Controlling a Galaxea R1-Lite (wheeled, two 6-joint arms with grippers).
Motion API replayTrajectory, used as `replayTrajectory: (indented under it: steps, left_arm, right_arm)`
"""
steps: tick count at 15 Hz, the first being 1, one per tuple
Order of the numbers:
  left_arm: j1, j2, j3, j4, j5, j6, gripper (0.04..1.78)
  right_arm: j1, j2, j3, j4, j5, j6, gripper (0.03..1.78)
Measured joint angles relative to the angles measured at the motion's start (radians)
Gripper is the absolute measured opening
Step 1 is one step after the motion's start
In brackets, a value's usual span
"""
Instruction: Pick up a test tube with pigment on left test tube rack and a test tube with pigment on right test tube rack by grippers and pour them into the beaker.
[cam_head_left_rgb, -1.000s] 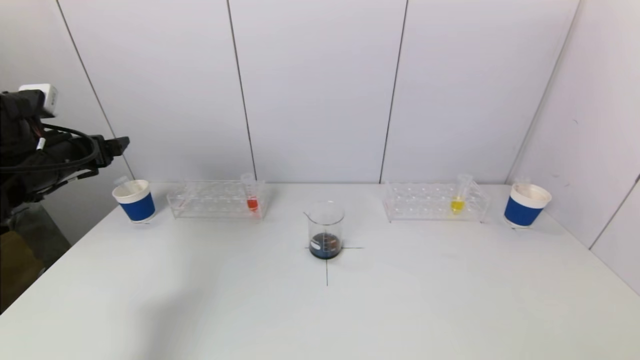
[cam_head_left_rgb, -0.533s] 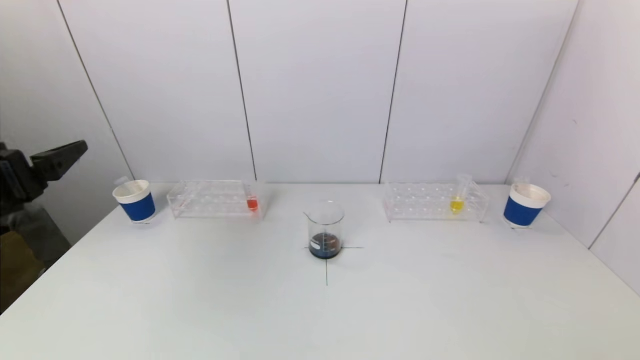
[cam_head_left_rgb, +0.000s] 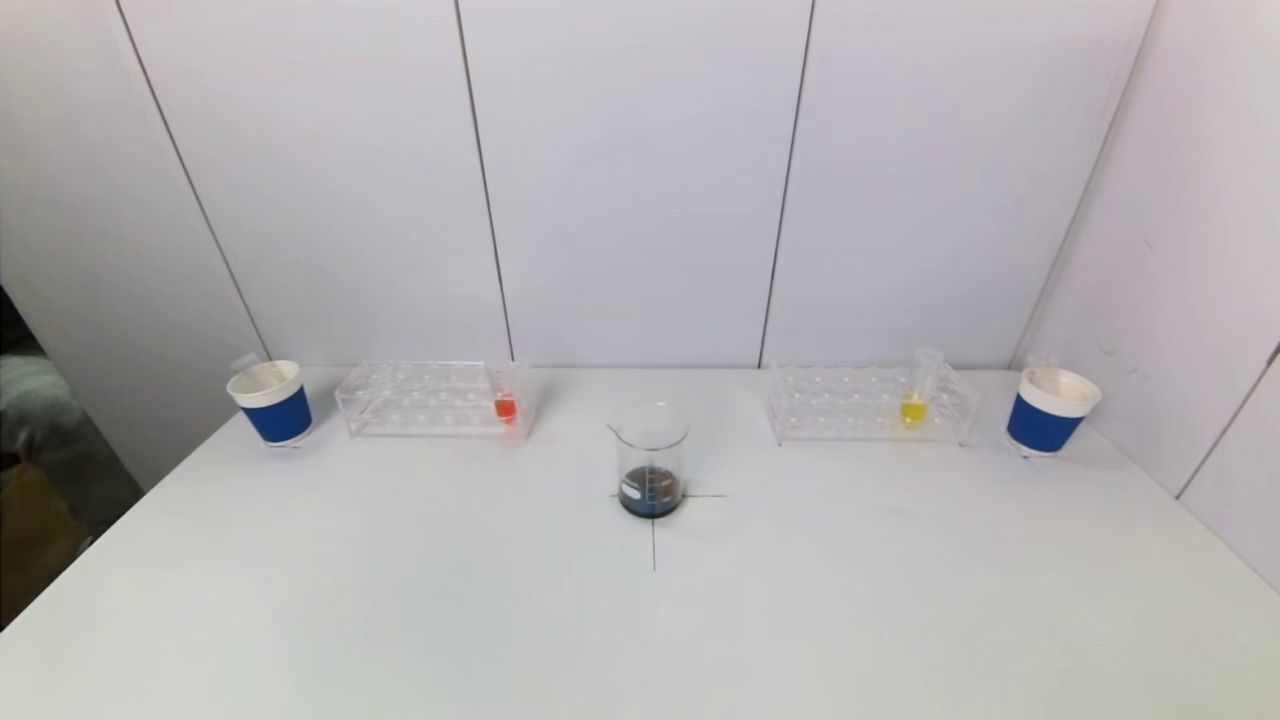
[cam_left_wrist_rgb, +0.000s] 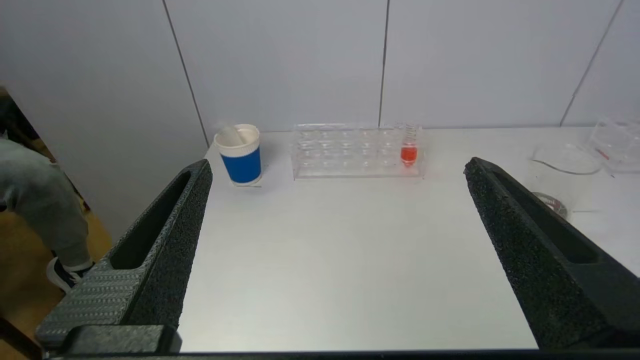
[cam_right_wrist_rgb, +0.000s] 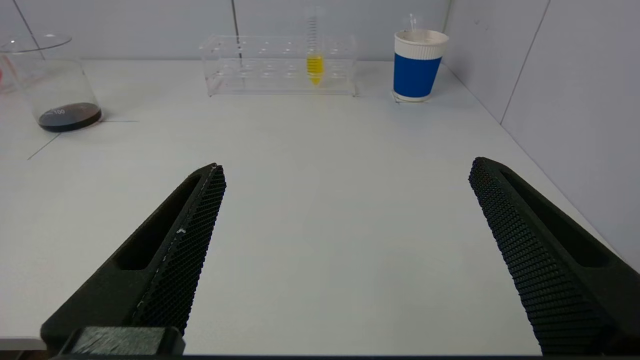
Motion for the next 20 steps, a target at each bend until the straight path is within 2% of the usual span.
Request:
replayTrajectory:
  steps: [2, 9, 13, 20]
  left_arm:
    - [-0.011, -0.125, 0.073, 0.065, 0.016, 0.016, 1.76]
    - [-0.019, -0.438, 0.307, 0.17, 0.021, 0.026, 1.76]
    - [-0.018, -0.497, 0.41, 0.175, 0.046, 0.024, 1.76]
    - [-0.018, -0.508, 0.466, 0.16, -0.024, 0.024, 1.76]
  right_arm:
    - [0.0, 0.0, 0.0, 0.0, 0.0, 0.0, 1.77]
    - [0.0, 0.0, 0.0, 0.0, 0.0, 0.0, 1.77]
    - [-0.001, 0.0, 0.0, 0.0, 0.0, 0.0, 1.77]
    - [0.0, 0.0, 0.0, 0.0, 0.0, 0.0, 1.77]
